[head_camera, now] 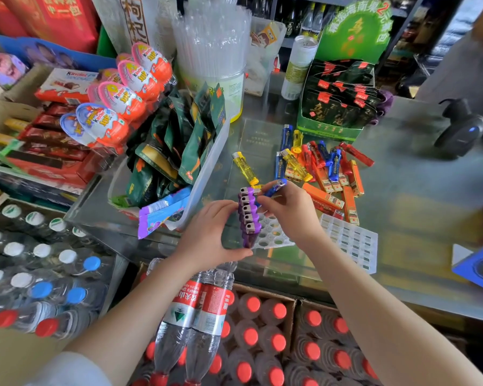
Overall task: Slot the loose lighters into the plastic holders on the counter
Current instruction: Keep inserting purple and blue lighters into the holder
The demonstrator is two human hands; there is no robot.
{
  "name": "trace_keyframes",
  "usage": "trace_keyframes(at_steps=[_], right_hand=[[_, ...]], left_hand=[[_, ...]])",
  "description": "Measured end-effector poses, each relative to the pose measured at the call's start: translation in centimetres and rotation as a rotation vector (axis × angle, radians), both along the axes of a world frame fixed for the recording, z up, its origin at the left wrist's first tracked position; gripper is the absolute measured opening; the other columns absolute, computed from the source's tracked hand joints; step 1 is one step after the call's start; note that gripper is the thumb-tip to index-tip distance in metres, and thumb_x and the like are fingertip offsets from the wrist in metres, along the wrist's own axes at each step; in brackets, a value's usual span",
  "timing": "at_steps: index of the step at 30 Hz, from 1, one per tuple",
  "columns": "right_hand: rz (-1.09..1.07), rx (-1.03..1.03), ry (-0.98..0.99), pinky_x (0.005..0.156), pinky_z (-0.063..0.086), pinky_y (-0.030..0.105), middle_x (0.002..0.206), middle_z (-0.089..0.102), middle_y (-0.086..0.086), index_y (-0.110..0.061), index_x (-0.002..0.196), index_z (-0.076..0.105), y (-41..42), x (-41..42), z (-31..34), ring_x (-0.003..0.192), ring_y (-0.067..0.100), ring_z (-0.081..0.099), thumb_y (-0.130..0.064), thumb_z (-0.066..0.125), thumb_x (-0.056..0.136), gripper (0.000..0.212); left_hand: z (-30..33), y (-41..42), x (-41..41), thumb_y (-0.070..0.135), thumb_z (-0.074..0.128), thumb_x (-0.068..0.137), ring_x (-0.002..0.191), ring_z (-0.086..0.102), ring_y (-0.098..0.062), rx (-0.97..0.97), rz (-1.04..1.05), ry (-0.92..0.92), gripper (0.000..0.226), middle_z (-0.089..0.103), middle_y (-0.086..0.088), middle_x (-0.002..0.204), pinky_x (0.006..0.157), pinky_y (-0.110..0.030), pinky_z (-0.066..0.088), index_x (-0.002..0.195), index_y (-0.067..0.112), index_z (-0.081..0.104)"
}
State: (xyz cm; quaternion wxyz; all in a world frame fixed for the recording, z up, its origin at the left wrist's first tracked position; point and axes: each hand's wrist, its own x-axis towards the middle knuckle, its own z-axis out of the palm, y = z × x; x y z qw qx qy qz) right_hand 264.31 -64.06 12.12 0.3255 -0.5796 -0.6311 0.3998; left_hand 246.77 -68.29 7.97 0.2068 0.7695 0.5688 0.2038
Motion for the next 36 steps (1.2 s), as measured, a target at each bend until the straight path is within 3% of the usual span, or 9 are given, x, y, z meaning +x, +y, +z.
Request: trace_keyframes(at_steps=[2,6,13,18,24,30,33,36], right_hand=[[0.007,0.074,-0.091,0.066,0.052,0.028,0.065,0.063,-0.006,-0.008,0.086,0.061,0.0,-0.2,0.0,0.06,0.008,0.061,-0.017,0.069,0.08,0.013],[0.049,0.174,-0.175,0.065,0.053,0.032,0.071,0.065,0.004,-0.003,0.086,0.062,0.1,-0.3,-0.1,0.068,0.021,0.064,-0.018,0.07,0.078,0.019],[0.179,0.2,-0.23,0.067,0.055,0.034,0.072,0.068,0.009,-0.003,0.085,0.062,0.3,1.2,-0.4,0.066,0.021,0.065,-0.011,0.067,0.081,0.011],[0.232,0.208,-0.283,0.057,0.041,0.012,0.069,0.06,0.0,-0.005,0.086,0.064,0.7,1.3,-0.2,0.058,0.011,0.054,-0.013,0.067,0.081,0.009],[0.383,0.274,-0.419,0.059,0.036,0.031,0.077,0.053,0.002,0.0,0.088,0.058,1.1,0.7,-0.3,0.067,0.02,0.048,-0.012,0.063,0.084,0.014],[0.373,0.306,-0.441,0.06,0.038,0.032,0.08,0.058,0.009,0.001,0.089,0.057,1.0,0.8,-0.4,0.068,0.023,0.05,-0.011,0.063,0.084,0.014],[0.345,0.308,-0.456,0.064,0.042,0.035,0.092,0.059,0.016,0.003,0.094,0.056,0.1,0.6,-0.9,0.075,0.03,0.055,-0.009,0.061,0.084,0.016],[0.324,0.312,-0.449,0.068,0.048,0.032,0.105,0.058,0.014,0.0,0.103,0.058,0.4,1.5,-0.6,0.063,0.013,0.051,-0.007,0.062,0.083,0.021]], left_hand=[[-0.1,0.0,0.0,0.068,0.057,0.057,0.123,0.041,-0.016,0.002,-0.001,-0.005,0.089,0.048,0.001,0.131,0.103,-0.032,0.033,0.129,0.017,0.047],[-0.3,0.1,0.0,0.067,0.058,0.058,0.122,0.043,-0.017,0.007,-0.002,-0.01,0.087,0.049,0.001,0.129,0.102,-0.037,0.036,0.128,0.017,0.048],[-0.1,0.1,0.1,0.068,0.057,0.056,0.121,0.043,-0.017,0.009,0.008,0.006,0.087,0.05,0.002,0.128,0.101,-0.038,0.037,0.126,0.018,0.048],[0.0,0.1,0.1,0.066,0.057,0.056,0.121,0.042,-0.016,0.018,0.01,0.009,0.084,0.05,0.003,0.127,0.099,-0.033,0.036,0.124,0.018,0.049],[-0.2,0.0,0.1,0.064,0.059,0.057,0.12,0.043,-0.016,0.033,0.011,-0.002,0.082,0.051,0.003,0.126,0.1,-0.033,0.036,0.123,0.018,0.05],[-0.2,0.0,0.0,0.063,0.06,0.057,0.119,0.041,-0.013,0.028,0.005,-0.017,0.081,0.05,0.004,0.126,0.098,-0.026,0.03,0.125,0.019,0.049],[0.1,-0.1,0.1,0.063,0.059,0.056,0.12,0.039,-0.012,0.019,0.008,-0.022,0.082,0.049,0.005,0.127,0.097,-0.025,0.03,0.125,0.019,0.048],[0.3,-0.1,0.2,0.065,0.056,0.056,0.121,0.038,-0.012,0.009,0.007,-0.017,0.085,0.048,0.004,0.129,0.097,-0.025,0.028,0.127,0.019,0.047]])
